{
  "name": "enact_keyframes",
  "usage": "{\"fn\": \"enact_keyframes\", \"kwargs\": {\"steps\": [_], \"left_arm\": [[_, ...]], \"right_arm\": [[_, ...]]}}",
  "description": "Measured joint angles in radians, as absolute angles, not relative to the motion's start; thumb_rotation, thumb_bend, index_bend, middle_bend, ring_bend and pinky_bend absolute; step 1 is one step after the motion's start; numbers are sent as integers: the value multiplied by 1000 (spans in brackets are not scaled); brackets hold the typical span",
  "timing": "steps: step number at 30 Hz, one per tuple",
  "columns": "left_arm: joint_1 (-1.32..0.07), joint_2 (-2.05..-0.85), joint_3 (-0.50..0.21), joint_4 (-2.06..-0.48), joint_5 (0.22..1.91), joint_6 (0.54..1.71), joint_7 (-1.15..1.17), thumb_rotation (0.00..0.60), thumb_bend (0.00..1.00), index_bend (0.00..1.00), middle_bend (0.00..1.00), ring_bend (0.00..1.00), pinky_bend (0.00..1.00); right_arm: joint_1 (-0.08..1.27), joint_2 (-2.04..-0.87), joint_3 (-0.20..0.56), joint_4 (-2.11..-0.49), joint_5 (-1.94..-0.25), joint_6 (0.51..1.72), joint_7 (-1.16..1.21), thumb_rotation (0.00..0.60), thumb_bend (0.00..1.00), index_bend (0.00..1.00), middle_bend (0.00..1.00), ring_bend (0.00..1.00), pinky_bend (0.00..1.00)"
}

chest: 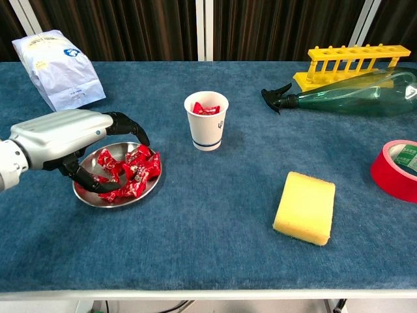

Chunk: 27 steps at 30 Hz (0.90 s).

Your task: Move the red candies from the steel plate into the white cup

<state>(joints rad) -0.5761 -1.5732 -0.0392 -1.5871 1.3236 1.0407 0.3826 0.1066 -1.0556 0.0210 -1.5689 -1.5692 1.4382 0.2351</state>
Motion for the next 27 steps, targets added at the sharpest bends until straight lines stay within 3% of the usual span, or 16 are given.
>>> {"fn": "enact_keyframes", "kwargs": {"steps": [10,27], "left_arm": [[-596,-1574,-67,-1638,1214,1022,494,600,202,283,153,56,186],[-631,-1602,-79,-1598,1131,1000,535,600,246,380,139,51,186]], "right_arm": [[108,-1054,17,-1569,-1571,1435,235,600,280,8,4,0,0],[108,-1058,20,-1571,-1565,1435,226,600,280,8,1,0,0]]}}
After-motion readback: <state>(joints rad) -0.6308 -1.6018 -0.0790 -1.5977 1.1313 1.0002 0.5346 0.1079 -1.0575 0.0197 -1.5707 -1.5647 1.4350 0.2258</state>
